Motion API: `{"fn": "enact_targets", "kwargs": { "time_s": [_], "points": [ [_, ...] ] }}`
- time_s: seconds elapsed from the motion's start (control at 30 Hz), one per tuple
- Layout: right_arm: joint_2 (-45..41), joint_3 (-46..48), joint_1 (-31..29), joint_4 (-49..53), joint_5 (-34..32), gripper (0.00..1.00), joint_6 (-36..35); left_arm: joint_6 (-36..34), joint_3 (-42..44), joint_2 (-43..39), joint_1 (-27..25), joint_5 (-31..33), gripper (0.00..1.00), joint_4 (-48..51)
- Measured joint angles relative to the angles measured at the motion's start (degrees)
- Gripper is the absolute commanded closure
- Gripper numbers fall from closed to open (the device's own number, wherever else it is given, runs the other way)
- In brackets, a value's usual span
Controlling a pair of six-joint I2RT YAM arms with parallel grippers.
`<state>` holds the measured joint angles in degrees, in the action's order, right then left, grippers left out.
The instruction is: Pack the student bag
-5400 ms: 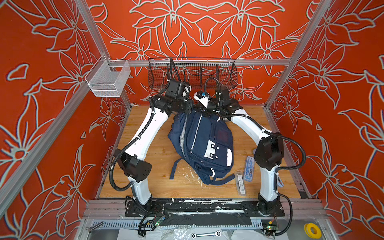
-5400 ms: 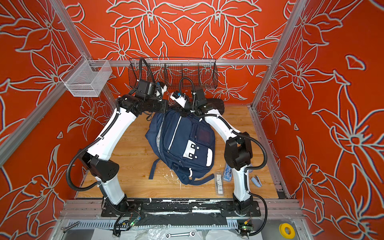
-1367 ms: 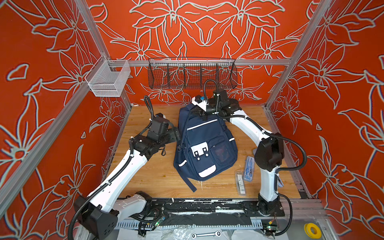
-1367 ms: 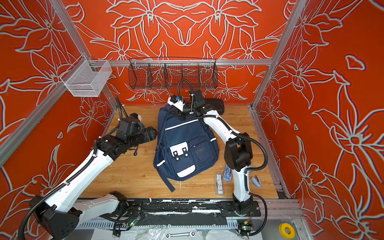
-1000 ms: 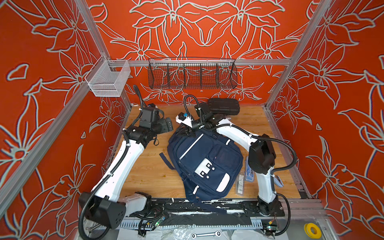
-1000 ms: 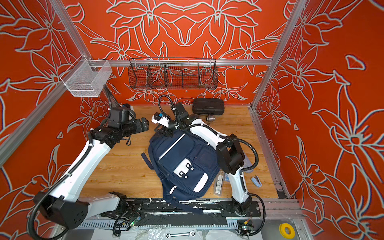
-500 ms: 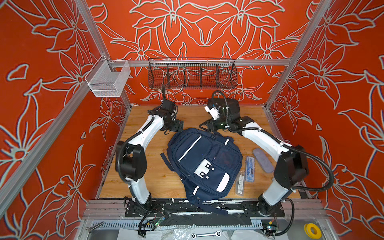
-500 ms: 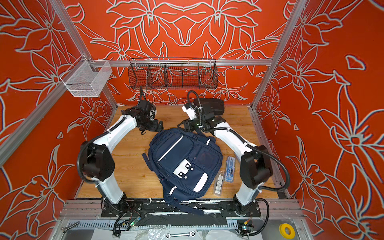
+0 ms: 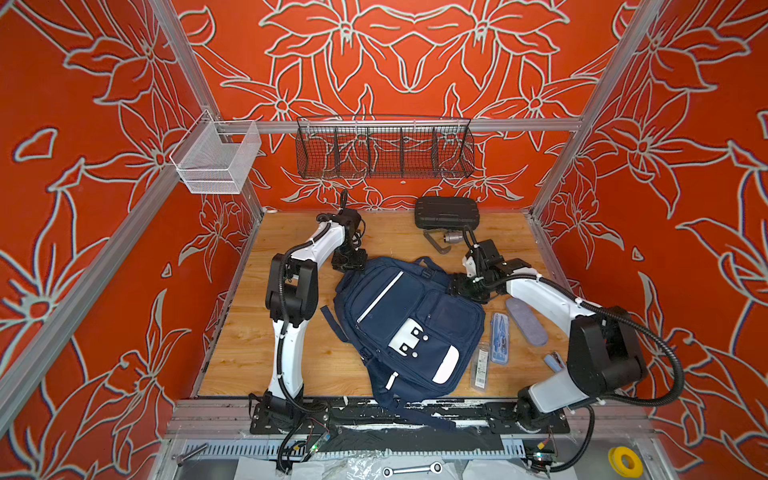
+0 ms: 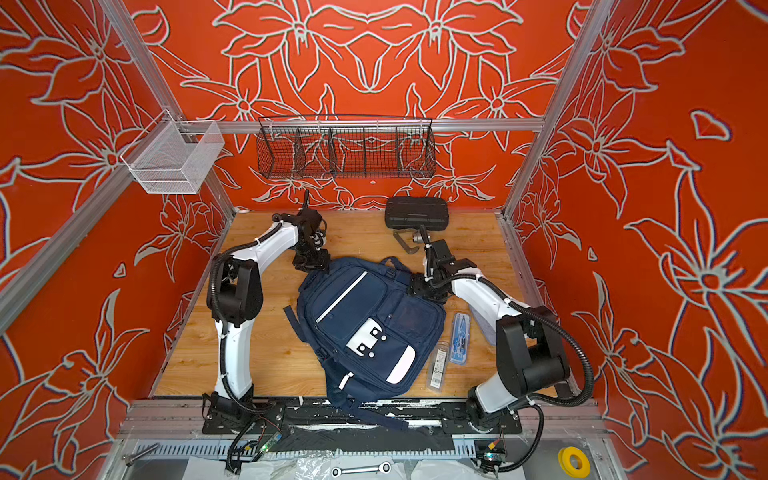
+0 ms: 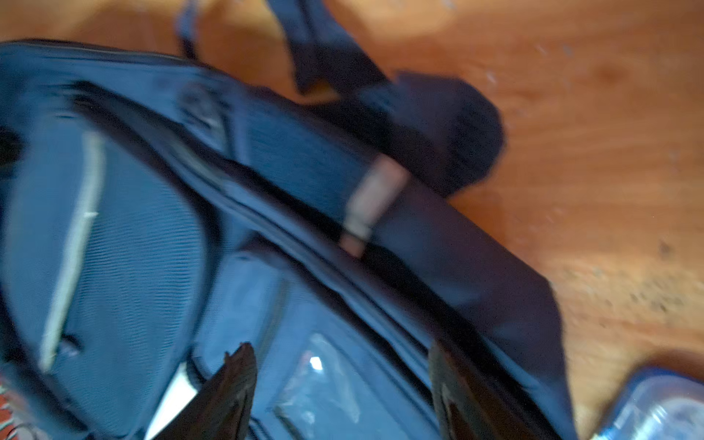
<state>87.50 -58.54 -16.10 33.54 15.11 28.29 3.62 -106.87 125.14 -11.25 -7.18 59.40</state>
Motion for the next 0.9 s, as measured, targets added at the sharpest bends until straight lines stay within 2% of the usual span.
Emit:
{"fn": "enact_targets", "kwargs": {
  "time_s": [0.13, 0.27, 0.37, 0.5, 0.7, 0.9],
  "points": [
    [-0.33, 0.17, 1.05, 0.07, -1.18, 0.25, 0.68, 2.05, 1.42, 0.42, 3.06, -3.85, 0.88, -0.37],
    [-0.24, -0.61, 1.38, 0.09, -1.27, 0.24, 0.66, 5.40, 7.48, -1.14, 8.63, -9.35, 0.99, -4.13],
    [0.24, -2.19, 1.38, -0.28, -0.96, 0.23, 0.48, 7.89, 13.94, -5.11, 13.51, -12.63, 1.00, -7.58],
    [1.79, -4.90, 1.40, -1.18, 0.17, 0.23, -0.04, 11.63, 20.04, -8.94, 17.38, -14.56, 1.00, -11.78],
    [4.26, -6.56, 1.40, -0.96, 1.95, 0.21, -0.87, 22.86, 35.12, -17.31, 17.51, -21.00, 1.00, -27.06],
    [5.84, -6.54, 1.40, -0.81, 3.15, 0.20, -1.09, 30.12, 44.04, -24.44, 16.85, -23.41, 1.00, -33.90]
  ]
}}
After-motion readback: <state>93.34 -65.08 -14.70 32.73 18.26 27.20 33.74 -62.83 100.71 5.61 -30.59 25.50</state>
